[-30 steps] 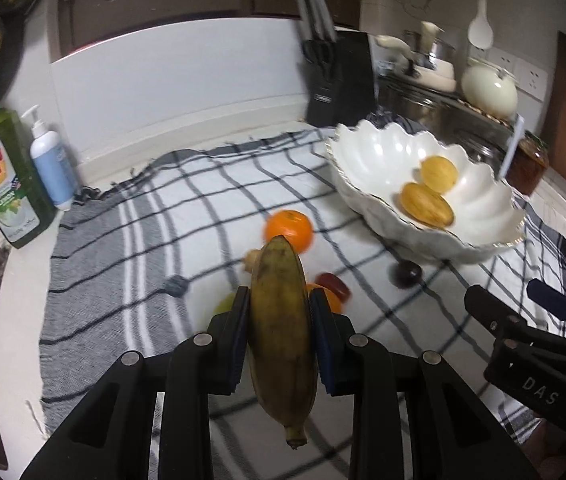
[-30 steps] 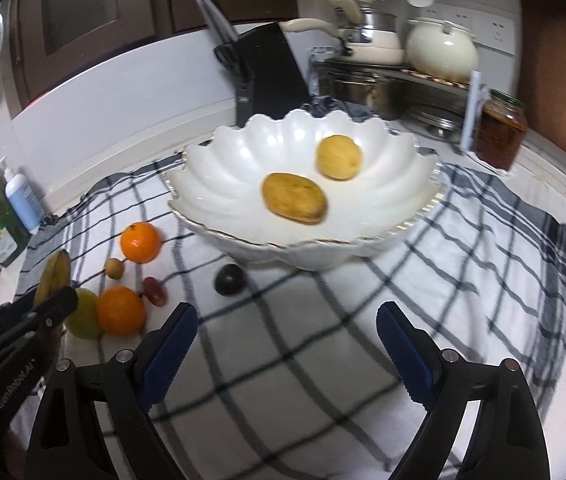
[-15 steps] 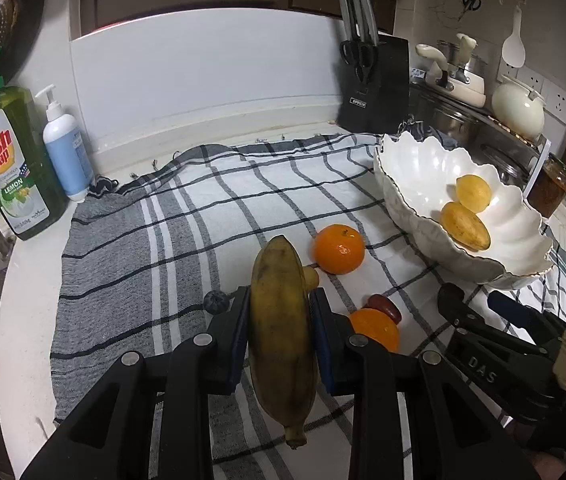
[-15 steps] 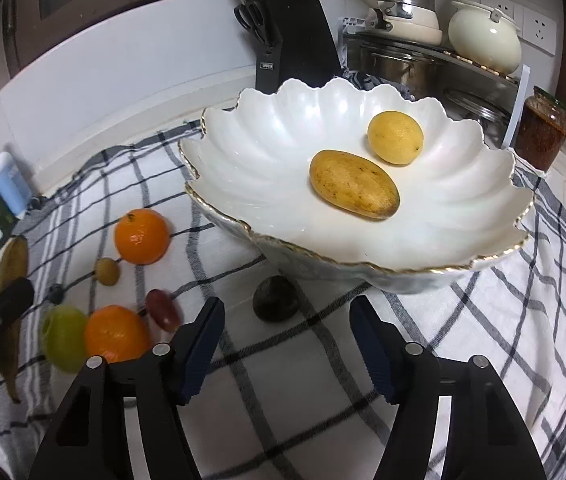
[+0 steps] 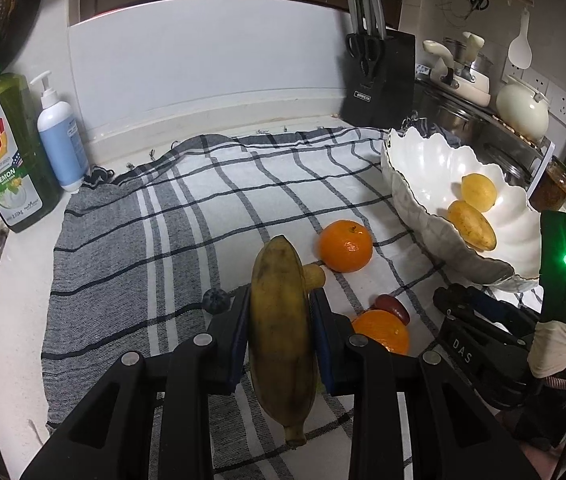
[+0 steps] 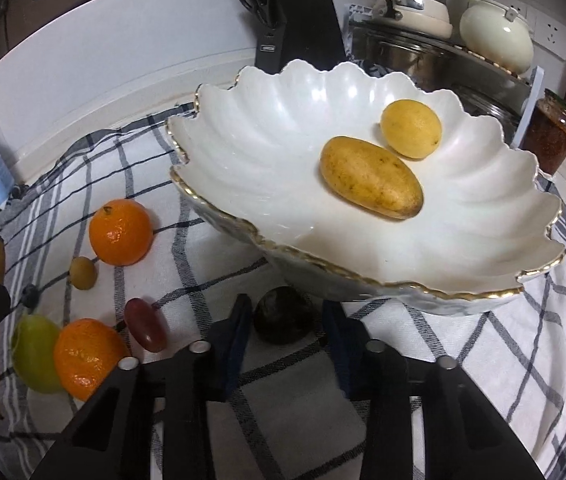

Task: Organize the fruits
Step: 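Lift the banana with the left tool while the right tool grasps the dark plum, then lower the banana and plum into the bowl and open both tools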

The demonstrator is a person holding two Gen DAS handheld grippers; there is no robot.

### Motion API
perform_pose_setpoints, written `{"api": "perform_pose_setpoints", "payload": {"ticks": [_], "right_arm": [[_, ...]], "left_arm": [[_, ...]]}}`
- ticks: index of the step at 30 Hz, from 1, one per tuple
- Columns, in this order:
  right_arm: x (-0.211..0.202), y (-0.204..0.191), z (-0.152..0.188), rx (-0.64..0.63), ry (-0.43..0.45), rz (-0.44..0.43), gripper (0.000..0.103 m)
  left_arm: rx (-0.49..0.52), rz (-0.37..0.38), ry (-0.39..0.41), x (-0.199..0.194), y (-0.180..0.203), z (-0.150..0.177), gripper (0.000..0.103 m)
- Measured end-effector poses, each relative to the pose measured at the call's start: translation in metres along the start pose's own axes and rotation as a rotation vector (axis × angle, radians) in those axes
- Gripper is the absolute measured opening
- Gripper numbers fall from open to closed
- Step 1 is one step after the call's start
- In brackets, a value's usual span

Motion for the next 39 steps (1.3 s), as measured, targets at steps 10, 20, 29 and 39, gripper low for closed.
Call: {"api": "perform_pose_setpoints", "payload": {"ticks": [10,20,29,39], "right_arm": [[-0.020,0.002,0.003,0.012,0.027,-0.039,0.028],[-0.067,0.015,0.012,0.019,0.069,-0.081,0.028],[-0.107,0.047,0.009,0.051,0.138,-0.064,0.028],[-0.130,0.089,-0.014,0.094,0.191,-0.003,0.028]], "left_arm": [[0.002,-0.001,0.011,-0.007,0.001,0.000,0.030],[0.033,0.016,0.038,-0.029,0.021,-0.001,0.030],[0.087,0.057,0.065,-0.042,0.057,-0.012,0.030],[0.135,0.116,0.084,-0.043,0.104,-0.040,0.030]]}}
Point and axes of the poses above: each gripper's, at about its wrist camera, not at the fingertips, and x roughly the way its jaws point, y to its right, z to its underside, the point moved 1 cm from there along x, roughly the way its jaws point, and after that the axes turned 1 degree about z, right-handed, at the moved point
